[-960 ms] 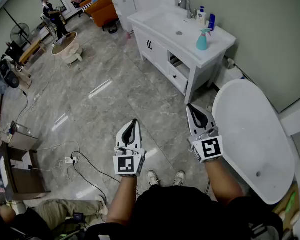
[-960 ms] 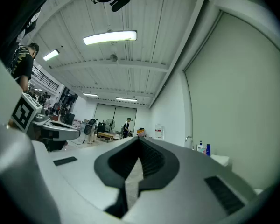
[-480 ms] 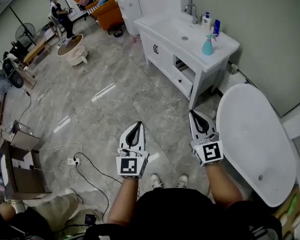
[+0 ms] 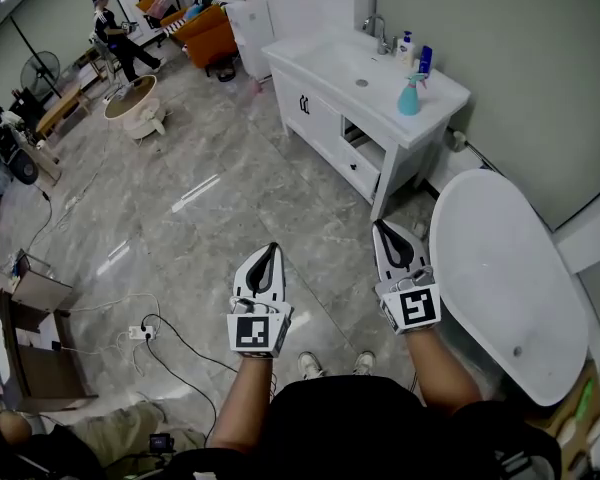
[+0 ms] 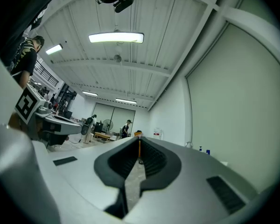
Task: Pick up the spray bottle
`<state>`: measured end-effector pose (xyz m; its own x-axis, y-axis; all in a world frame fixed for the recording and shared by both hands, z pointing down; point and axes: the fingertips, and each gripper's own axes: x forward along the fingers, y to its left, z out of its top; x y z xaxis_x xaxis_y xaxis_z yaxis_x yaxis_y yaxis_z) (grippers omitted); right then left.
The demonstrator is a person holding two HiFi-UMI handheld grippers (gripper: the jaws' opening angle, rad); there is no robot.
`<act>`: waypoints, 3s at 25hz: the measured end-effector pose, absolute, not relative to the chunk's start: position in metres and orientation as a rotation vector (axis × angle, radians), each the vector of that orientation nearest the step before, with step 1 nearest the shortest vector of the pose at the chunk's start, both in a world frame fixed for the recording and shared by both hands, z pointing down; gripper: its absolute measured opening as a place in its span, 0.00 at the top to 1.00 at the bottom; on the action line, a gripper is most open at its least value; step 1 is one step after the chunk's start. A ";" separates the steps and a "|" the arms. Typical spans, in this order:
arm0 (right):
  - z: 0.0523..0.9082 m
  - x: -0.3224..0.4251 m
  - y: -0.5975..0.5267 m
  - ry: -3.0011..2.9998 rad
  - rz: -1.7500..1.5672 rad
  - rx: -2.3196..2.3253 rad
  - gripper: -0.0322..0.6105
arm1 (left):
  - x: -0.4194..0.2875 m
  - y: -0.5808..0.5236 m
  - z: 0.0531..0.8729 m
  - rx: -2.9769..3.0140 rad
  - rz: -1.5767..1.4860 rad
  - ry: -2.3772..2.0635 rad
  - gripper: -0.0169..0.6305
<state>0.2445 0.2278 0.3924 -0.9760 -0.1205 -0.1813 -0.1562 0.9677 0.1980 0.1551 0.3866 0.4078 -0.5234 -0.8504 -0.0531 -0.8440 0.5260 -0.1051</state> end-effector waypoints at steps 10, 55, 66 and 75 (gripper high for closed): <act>0.393 0.214 0.264 2.954 0.331 -0.224 0.89 | 0.122 0.414 0.407 -1.518 -0.089 2.623 0.98; 0.429 0.038 0.059 3.028 0.255 -0.359 0.03 | -0.041 0.210 0.424 -1.606 -0.088 2.601 0.98; 0.434 0.011 0.005 3.027 0.219 -0.416 0.03 | -0.072 0.158 0.422 -1.648 -0.097 2.578 0.98; 0.442 -0.056 -0.037 3.031 0.239 -0.500 0.03 | -0.144 0.111 0.434 -1.740 -0.077 2.537 0.98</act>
